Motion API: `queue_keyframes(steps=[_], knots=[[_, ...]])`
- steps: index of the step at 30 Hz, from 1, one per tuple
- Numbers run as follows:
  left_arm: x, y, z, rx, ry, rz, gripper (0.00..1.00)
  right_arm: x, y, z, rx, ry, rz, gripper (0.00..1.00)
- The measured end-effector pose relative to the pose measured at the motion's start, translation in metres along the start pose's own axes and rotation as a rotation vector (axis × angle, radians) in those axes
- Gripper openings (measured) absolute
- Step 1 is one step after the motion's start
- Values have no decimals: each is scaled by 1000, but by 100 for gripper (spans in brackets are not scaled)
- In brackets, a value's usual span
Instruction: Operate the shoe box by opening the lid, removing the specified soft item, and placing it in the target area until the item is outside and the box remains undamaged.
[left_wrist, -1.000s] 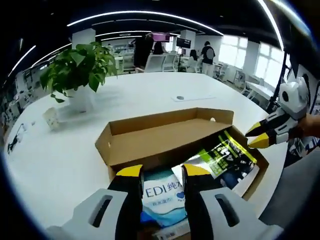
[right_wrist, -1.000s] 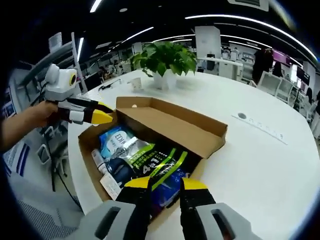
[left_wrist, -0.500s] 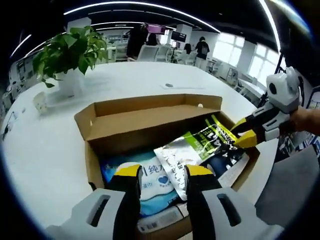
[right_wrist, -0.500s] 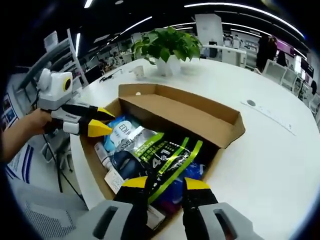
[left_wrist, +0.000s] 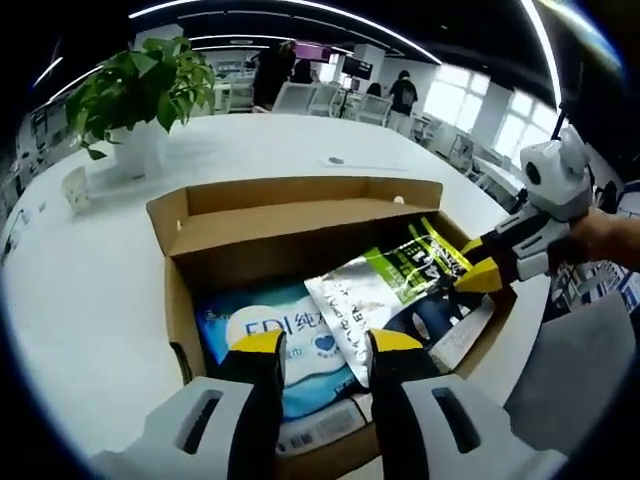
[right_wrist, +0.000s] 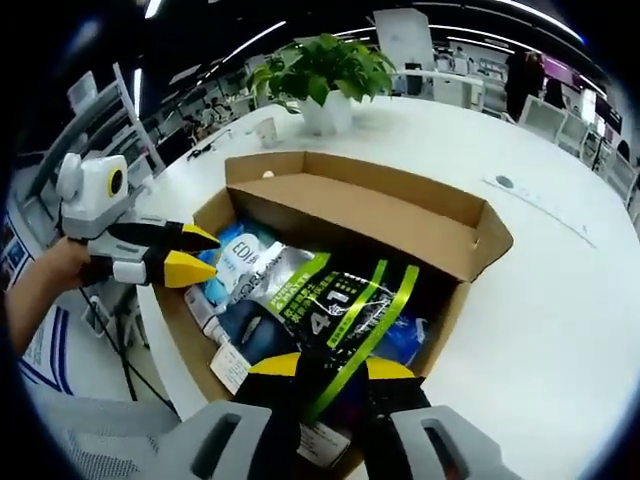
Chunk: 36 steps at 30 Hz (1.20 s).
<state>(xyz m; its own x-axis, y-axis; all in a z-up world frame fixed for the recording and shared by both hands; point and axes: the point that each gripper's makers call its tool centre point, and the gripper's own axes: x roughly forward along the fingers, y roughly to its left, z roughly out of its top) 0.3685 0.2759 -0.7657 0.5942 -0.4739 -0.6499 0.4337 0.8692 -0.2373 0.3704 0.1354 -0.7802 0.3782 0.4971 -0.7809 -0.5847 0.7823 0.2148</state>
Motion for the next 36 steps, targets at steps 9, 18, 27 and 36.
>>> queue_keyframes(steps=[9, 18, 27, 36], knots=[[3, -2, -8, -11, 25, -18, 29, -1, -1, -1, -90, -7, -29, 2], [16, -3, -3, -11, 39, -42, 28, -1, -4, -6, -210, 18, -68, 0], [29, -7, -2, -43, 49, -80, 23, 1, -5, -7, -276, 28, -82, 0], [36, -14, 1, -100, 35, -137, 21, 4, -5, -8, -306, 28, -86, 0]])
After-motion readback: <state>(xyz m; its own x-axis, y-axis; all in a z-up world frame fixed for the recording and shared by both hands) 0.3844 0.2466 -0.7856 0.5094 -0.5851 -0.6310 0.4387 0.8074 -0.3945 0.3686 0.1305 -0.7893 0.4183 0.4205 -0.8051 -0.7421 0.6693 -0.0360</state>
